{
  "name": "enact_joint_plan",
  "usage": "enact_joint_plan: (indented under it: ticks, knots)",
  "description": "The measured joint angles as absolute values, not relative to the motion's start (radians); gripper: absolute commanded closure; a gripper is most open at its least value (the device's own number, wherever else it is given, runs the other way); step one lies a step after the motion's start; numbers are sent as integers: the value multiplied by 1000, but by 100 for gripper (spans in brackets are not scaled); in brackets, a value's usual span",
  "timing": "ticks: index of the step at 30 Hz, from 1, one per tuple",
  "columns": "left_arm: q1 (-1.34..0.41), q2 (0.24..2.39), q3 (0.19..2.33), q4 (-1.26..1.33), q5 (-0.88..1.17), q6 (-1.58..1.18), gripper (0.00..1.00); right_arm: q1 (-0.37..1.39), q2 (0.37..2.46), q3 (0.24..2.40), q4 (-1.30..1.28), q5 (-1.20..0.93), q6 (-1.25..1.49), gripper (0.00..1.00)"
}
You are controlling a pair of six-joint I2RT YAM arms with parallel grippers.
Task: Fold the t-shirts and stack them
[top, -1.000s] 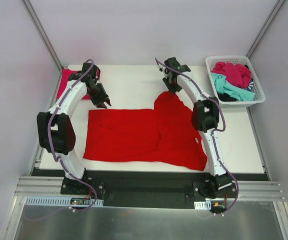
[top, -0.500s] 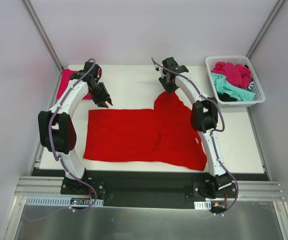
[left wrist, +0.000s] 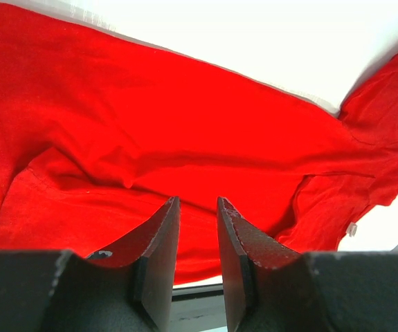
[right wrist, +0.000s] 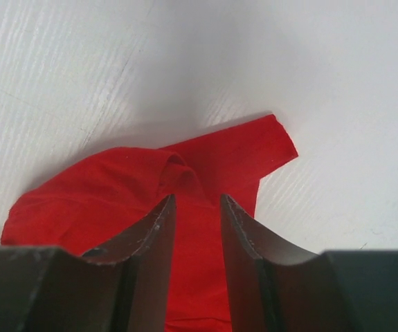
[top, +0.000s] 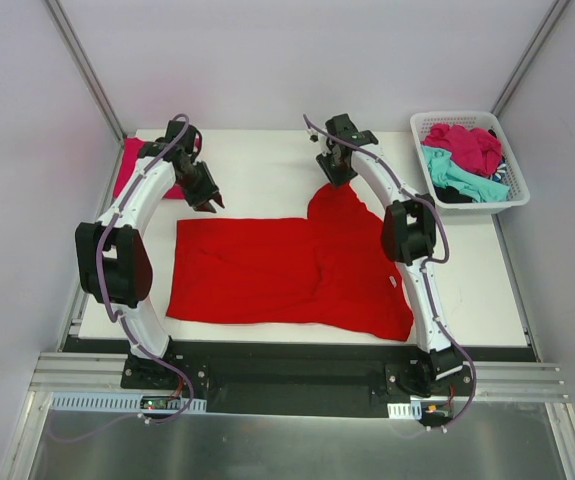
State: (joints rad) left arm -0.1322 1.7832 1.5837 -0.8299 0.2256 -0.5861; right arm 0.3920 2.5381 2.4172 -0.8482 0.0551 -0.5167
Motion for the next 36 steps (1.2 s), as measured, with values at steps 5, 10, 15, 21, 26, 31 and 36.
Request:
enact_joint_plan:
  ticks: [5, 10, 15, 21, 26, 31, 36]
  knots:
    - [-133, 1785, 1593, -836, 226, -586, 72, 376, 2538, 2417, -849, 35, -503, 62]
    - [-139, 1791, 1599, -842, 224, -586, 72, 353, 2553, 2445, -861, 28, -480, 62]
    - [-145, 1797, 1602, -847, 224, -586, 72, 341, 2556, 2448, -872, 27, -467, 62]
    - [-146, 1799, 1613, -851, 224, -587, 72, 341, 2556, 2447, -879, 4, -448, 62]
    - [-150, 1799, 1617, -852, 223, -587, 72, 341, 2556, 2446, -881, -19, -437, 62]
    - [-155, 1799, 1617, -852, 224, -587, 72, 342, 2556, 2444, -891, -36, -430, 62]
    - [-158, 1799, 1617, -852, 224, -587, 72, 342, 2556, 2444, -904, -51, -424, 66]
